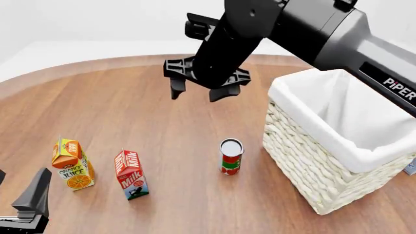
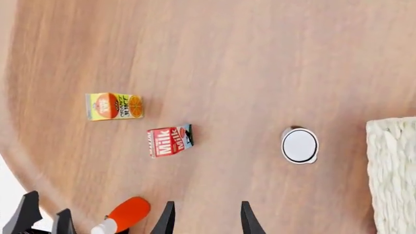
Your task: Pick the milk and place it in the basket.
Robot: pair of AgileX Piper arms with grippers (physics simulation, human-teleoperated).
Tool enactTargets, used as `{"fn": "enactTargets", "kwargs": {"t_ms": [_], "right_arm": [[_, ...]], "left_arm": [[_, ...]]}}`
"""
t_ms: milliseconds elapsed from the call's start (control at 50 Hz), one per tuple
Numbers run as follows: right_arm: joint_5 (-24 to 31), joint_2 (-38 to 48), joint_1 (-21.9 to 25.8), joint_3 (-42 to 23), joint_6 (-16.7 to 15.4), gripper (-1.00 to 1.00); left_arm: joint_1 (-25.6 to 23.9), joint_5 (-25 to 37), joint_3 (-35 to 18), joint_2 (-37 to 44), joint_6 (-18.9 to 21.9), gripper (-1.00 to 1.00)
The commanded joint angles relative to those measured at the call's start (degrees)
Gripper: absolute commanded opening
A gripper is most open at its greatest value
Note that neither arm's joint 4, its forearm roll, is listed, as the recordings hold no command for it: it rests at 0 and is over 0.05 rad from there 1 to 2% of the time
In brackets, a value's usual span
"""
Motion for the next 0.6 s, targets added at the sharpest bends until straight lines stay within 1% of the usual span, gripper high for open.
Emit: {"fn": "enactTargets", "kwargs": {"t_ms": [20,200,600], "right_arm": [[0.1,4.1,2.5,-3.2,1.6,1.0],[0.1,6.4,4.4,-4.3,3.0,1.0],[0.1,10.0,8.1,-6.4,4.2,1.0]], "left_arm": [[0.0,0.0,0.0,0.0,0.0,1.0],[0.0,0.0,0.0,0.0,0.0,1.0],[0.0,0.0,0.0,0.0,0.0,1.0]]}}
